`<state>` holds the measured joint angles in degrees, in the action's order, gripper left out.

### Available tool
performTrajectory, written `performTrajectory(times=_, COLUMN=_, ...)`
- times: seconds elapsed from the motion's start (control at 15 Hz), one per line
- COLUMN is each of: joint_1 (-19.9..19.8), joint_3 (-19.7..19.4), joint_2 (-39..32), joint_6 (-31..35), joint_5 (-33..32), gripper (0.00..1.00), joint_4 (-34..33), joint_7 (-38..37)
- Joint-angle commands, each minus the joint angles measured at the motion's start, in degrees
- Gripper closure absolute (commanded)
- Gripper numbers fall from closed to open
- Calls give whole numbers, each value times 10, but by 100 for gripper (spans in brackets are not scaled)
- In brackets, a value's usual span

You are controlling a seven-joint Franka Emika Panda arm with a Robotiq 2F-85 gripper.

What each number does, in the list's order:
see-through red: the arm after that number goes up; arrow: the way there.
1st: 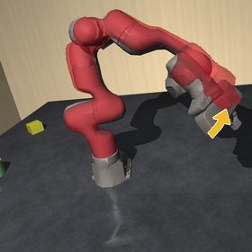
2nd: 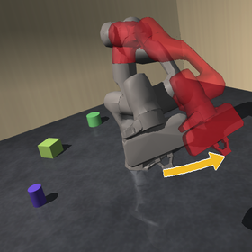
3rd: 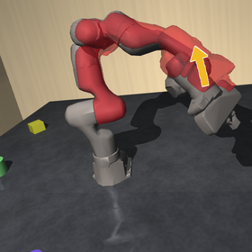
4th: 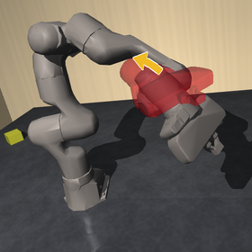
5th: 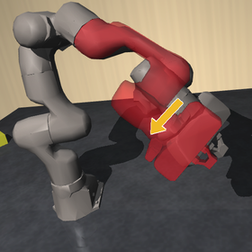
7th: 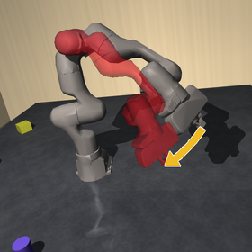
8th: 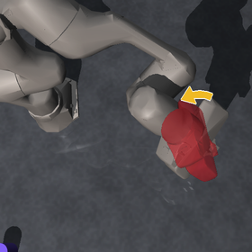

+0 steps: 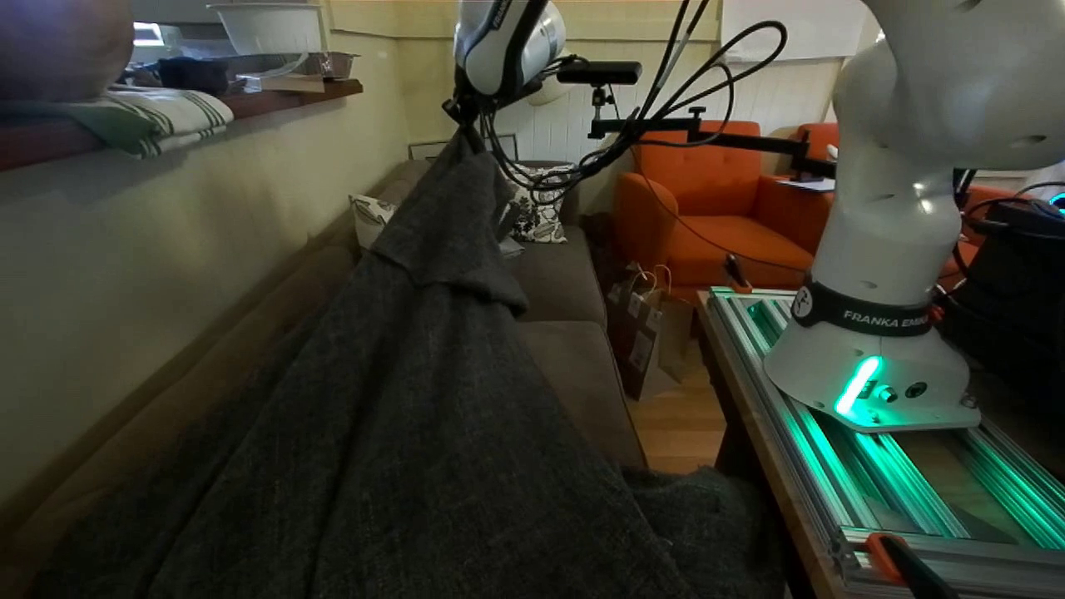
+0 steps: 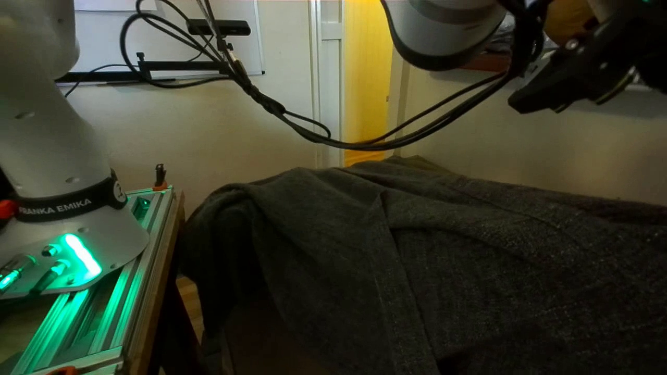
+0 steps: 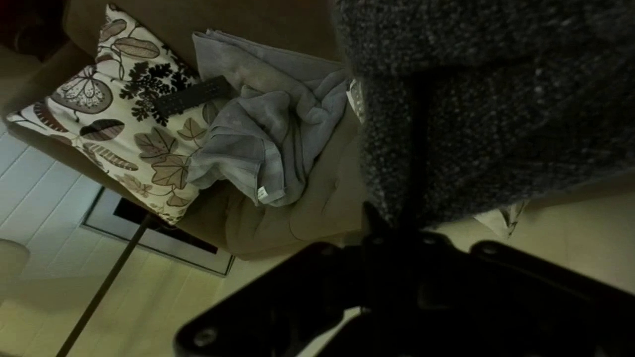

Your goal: Move the grey fleece to the right

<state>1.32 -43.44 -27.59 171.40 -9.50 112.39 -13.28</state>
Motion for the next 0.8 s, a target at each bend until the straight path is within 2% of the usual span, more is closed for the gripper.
performTrajectory(times=0.0, joint_1=58, joint_3=-78, joint_2=-63, joint_6=6, joint_5=-18, gripper=99, joint_4=-52, joint_7=-52)
performTrajectory(times=0.2, joint_1=72, joint_3=-107, joint_2=-87, joint_6=-1, joint_5=-5, gripper=99, joint_4=-79, joint_7=-56)
performTrajectory(times=0.4, joint_1=61, joint_3=-119, joint_2=-101, joint_6=-9, joint_5=3, gripper=99, joint_4=-106, joint_7=-60)
performTrajectory(times=0.47, joint_1=55, joint_3=-115, joint_2=-95, joint_6=-30, joint_5=15, gripper=99, joint_4=-111, joint_7=-67)
performTrajectory(times=0.53, joint_1=68, joint_3=-105, joint_2=-81, joint_6=-10, joint_5=4, gripper=94, joint_4=-75, joint_7=-51)
performTrajectory(times=0.73, joint_1=60, joint_3=-107, joint_2=-81, joint_6=-23, joint_5=5, gripper=94, joint_4=-86, joint_7=-58)
